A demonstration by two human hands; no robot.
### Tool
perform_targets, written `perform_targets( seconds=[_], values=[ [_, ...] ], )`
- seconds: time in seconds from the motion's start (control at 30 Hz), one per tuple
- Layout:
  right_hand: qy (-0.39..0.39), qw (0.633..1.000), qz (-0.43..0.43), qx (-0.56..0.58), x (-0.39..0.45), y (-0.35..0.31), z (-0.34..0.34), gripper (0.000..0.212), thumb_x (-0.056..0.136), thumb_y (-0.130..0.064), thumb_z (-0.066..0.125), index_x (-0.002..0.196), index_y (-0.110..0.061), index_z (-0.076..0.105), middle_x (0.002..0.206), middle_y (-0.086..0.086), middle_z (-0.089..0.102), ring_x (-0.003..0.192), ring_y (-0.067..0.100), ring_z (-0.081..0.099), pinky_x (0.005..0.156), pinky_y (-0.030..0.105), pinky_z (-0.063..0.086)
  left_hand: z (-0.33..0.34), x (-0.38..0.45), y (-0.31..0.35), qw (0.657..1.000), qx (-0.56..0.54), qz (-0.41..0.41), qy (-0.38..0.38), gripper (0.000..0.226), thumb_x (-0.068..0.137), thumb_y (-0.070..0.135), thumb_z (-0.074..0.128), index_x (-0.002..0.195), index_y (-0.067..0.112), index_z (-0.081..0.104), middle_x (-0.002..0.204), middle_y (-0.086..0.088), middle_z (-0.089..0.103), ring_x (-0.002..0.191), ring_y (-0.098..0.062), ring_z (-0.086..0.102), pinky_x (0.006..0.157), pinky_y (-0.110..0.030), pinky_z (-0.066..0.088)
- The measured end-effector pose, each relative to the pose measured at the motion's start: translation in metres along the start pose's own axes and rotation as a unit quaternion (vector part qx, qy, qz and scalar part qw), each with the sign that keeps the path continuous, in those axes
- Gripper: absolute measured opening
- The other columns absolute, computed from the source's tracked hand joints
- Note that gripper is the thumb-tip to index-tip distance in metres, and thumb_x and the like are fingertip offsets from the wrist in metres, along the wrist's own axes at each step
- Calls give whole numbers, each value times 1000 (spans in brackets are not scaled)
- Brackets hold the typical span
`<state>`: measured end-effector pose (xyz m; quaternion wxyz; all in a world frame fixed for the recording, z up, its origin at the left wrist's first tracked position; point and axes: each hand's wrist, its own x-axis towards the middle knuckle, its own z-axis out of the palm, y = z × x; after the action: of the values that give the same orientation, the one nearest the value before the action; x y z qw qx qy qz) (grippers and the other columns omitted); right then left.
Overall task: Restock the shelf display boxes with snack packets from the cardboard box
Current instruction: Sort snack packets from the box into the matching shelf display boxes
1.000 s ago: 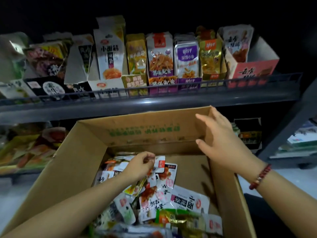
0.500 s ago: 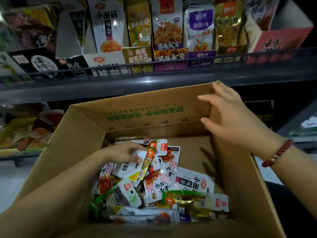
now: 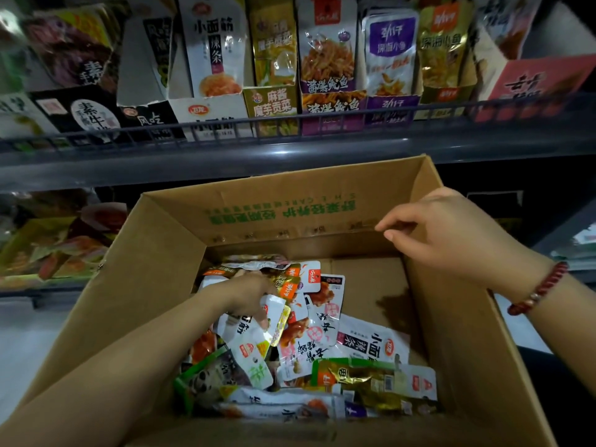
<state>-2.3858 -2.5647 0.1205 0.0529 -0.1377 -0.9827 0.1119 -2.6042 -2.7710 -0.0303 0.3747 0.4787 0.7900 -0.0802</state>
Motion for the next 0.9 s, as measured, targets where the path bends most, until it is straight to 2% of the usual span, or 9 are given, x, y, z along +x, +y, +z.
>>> perform_targets(
  seconds=[0.17, 0.33, 0.4, 0.5, 0.57, 0.63, 0.77, 0.83, 0.9],
  values=[
    [19, 1000, -13, -2, -1, 2, 2, 25, 91, -39, 48, 111, -38, 64, 84, -16, 66, 91, 9, 54, 91, 22, 29, -14, -13, 2, 990, -133, 19, 49, 31, 77, 27, 81, 100, 12, 68, 104, -3, 66, 93, -20, 60, 80, -32, 43],
    [10, 1000, -3, -1, 0, 6, 6, 24, 91, -42, 48, 110, -41, 62, 83, -18, 65, 95, 10, 53, 95, 32, 41, -47, -45, 33, 925, -329, 49, 186, 23, 78, 17, 80, 71, 20, 59, 63, 12, 61, 56, 0, 57, 54, -15, 42],
    [10, 1000, -4, 2, -1, 7, 6, 24, 90, -44, 48, 110, -42, 62, 83, -19, 64, 95, 10, 53, 94, 34, 43, -57, -60, 50, 875, -409, 60, 251, 23, 79, 15, 78, 72, 18, 57, 62, 10, 63, 58, -6, 61, 53, -18, 46],
    [24, 999, -23, 25, 0, 4, 3, 23, 92, -44, 49, 108, -38, 64, 80, -20, 63, 77, -1, 53, 91, 24, 40, -68, -81, 74, 757, -563, 77, 323, 21, 76, 15, 78, 89, 11, 62, 80, -3, 73, 74, -19, 70, 63, -30, 55],
    [21, 998, -24, 63, -1, -2, -3, 26, 92, -52, 43, 107, -39, 60, 71, -19, 61, 63, -2, 52, 71, 12, 40, -73, -97, 93, 681, -649, 85, 329, 30, 77, 17, 74, 104, 8, 64, 89, -9, 76, 79, -24, 72, 64, -33, 57],
    [-5, 993, -17, 117, -3, -12, -9, 47, 81, -69, 33, 105, -35, 56, 71, -13, 62, 62, -1, 56, 58, 16, 43, -73, -111, 111, 622, -708, 102, 320, 36, 77, 18, 70, 111, 6, 63, 92, -10, 76, 76, -22, 73, 59, -30, 57],
    [-65, 962, 21, 266, -2, -34, -12, 66, 57, -75, 48, 110, -37, 40, 92, -23, 59, 81, -5, 60, 70, 18, 49, -75, -122, 138, 516, -800, 114, 286, 54, 71, 22, 68, 121, 4, 61, 108, -19, 71, 90, -33, 71, 68, -44, 61],
    [-75, 942, 32, 327, -1, -43, -11, 91, 55, -64, 67, 129, -32, 27, 113, -21, 56, 99, -1, 59, 81, 18, 49, -78, -123, 148, 478, -826, 113, 277, 52, 74, 22, 68, 123, 4, 61, 109, -20, 71, 96, -36, 70, 73, -49, 59],
    [-48, 927, 34, 371, -1, -51, -8, 93, 60, -43, 84, 129, -32, 23, 119, -20, 52, 105, -1, 56, 85, 18, 50, -79, -124, 153, 459, -843, 115, 255, 44, 82, 22, 66, 122, 5, 61, 107, -20, 71, 96, -36, 70, 73, -50, 59]
  ],
)
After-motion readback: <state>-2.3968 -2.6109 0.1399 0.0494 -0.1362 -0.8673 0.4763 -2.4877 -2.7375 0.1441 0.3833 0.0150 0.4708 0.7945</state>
